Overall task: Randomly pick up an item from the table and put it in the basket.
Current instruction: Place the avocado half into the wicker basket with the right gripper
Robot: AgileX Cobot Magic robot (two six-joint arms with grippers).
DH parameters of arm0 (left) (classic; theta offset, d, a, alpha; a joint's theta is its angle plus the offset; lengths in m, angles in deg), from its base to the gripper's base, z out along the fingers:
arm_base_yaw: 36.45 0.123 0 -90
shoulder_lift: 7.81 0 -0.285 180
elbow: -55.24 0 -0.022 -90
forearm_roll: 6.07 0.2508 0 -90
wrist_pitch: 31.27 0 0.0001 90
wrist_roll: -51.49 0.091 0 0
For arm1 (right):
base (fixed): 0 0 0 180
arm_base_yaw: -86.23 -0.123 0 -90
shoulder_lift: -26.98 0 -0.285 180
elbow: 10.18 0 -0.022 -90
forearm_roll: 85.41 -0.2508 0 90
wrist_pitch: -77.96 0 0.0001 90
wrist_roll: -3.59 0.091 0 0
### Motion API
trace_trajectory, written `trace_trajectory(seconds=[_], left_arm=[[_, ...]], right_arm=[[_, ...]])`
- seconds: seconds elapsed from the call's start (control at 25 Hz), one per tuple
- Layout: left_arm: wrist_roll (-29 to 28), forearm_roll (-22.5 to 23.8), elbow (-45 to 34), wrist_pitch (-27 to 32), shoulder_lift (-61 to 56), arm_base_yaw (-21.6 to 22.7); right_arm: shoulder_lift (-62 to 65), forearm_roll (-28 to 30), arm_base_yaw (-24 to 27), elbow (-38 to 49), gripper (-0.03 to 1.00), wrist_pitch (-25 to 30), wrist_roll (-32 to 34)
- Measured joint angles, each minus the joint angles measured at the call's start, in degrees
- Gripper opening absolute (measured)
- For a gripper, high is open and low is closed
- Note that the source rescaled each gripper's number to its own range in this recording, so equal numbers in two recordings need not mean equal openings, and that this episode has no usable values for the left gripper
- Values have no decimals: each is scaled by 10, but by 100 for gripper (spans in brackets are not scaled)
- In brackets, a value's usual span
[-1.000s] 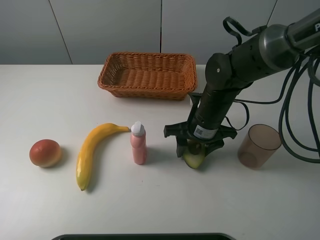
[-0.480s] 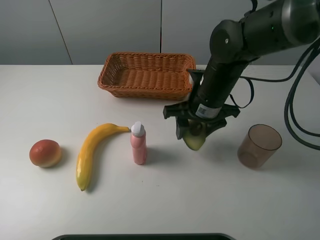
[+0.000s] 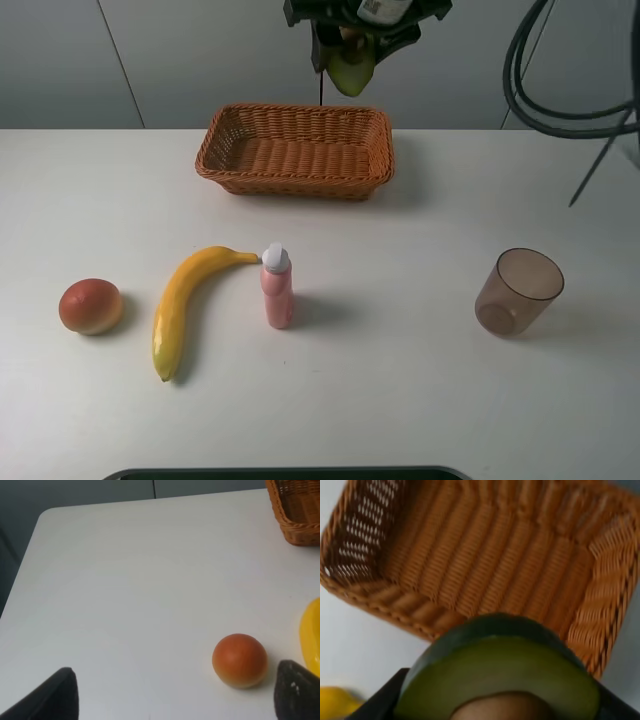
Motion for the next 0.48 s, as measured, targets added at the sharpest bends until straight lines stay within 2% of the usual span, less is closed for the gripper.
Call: trace_trajectory(seconds=[0.16,0.32,0.48], left_arm=[[0,0,0,0,0,0],[0,0,0,0,0,0],[0,0,0,0,0,0]], right_arm=[[-81,9,0,-76,1,-16,-4],[-151,13,0,-87,1,-59,-1],[-203,18,0,-88,1,-72,5]])
